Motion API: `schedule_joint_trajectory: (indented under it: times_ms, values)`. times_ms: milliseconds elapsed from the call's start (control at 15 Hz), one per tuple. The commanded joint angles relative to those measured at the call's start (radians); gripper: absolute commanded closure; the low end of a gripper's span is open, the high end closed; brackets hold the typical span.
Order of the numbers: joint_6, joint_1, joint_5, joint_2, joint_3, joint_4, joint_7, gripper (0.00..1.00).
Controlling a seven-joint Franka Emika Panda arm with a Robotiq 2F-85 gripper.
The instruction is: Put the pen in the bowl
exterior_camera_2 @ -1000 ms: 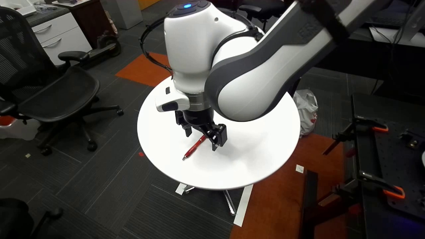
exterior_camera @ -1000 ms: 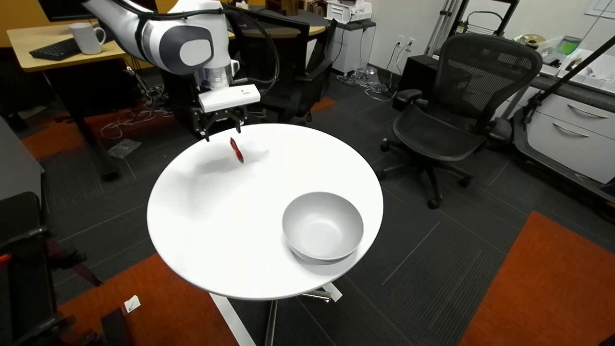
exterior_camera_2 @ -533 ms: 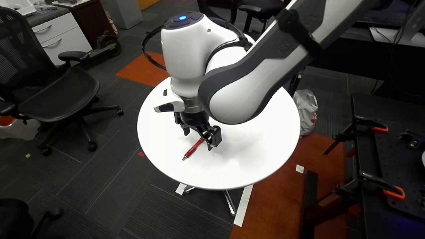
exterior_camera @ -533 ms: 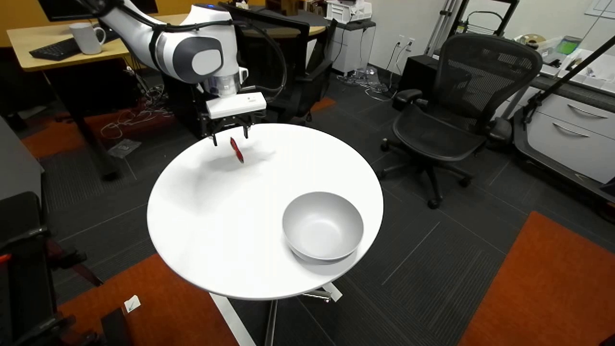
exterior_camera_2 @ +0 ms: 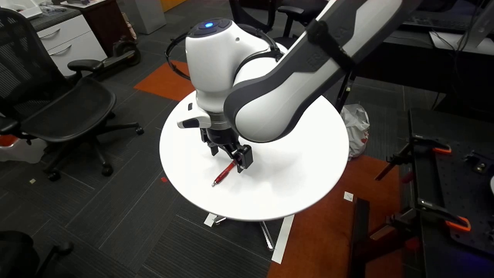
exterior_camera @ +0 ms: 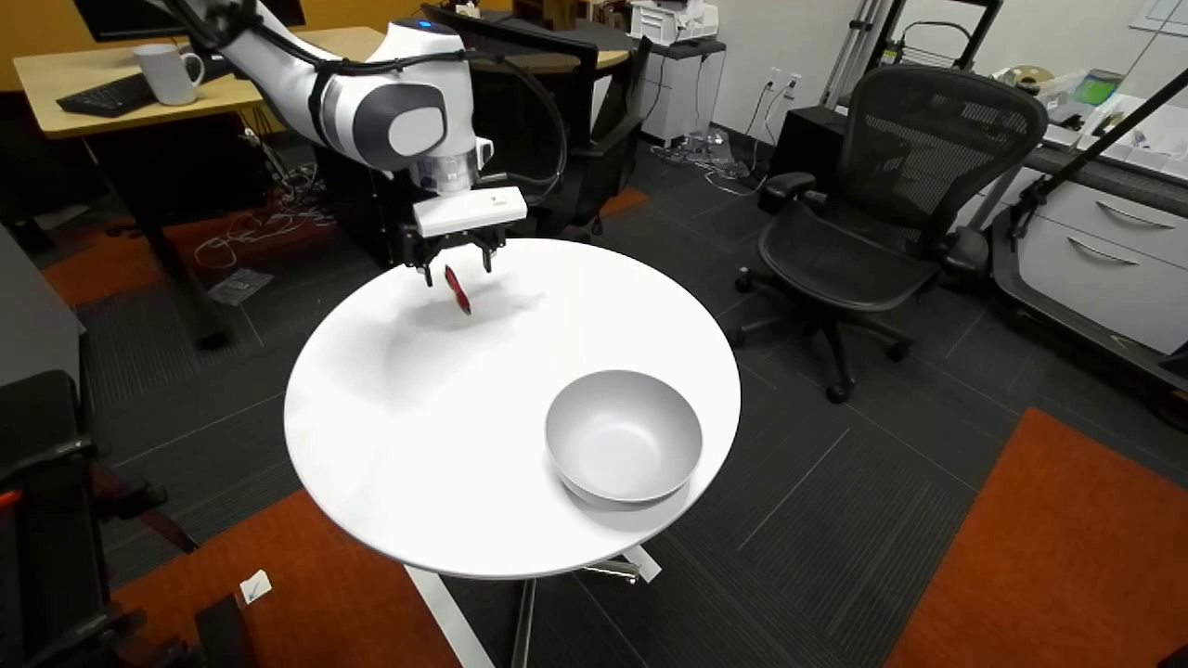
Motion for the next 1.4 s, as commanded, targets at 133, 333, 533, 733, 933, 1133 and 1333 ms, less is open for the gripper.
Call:
schedule_joint_trajectory:
  times_ms: [133, 333, 533, 733, 933, 1133, 1333]
  values:
    - [-0.035, 0.012, -0.026, 0.04, 0.008, 0.043, 0.058, 0.0]
    - [-0.031, 0.021, -0.03, 0.056, 0.006, 0.043, 0.066, 0.34]
    - [-0.033, 0.023, -0.031, 0.062, 0.005, 0.055, 0.076, 0.57]
    - [-0.032, 0.024, -0.032, 0.064, 0.005, 0.065, 0.079, 0.81]
    - [-0.035, 0.028, -0.033, 0.054, 0.001, 0.064, 0.09, 1.0]
    - [-0.018, 0.029, -0.031, -0.028, -0.007, -0.006, 0.147, 0.96]
    - [-0.02, 0.013, -0.045, -0.159, -0.026, -0.088, 0.219, 0.96]
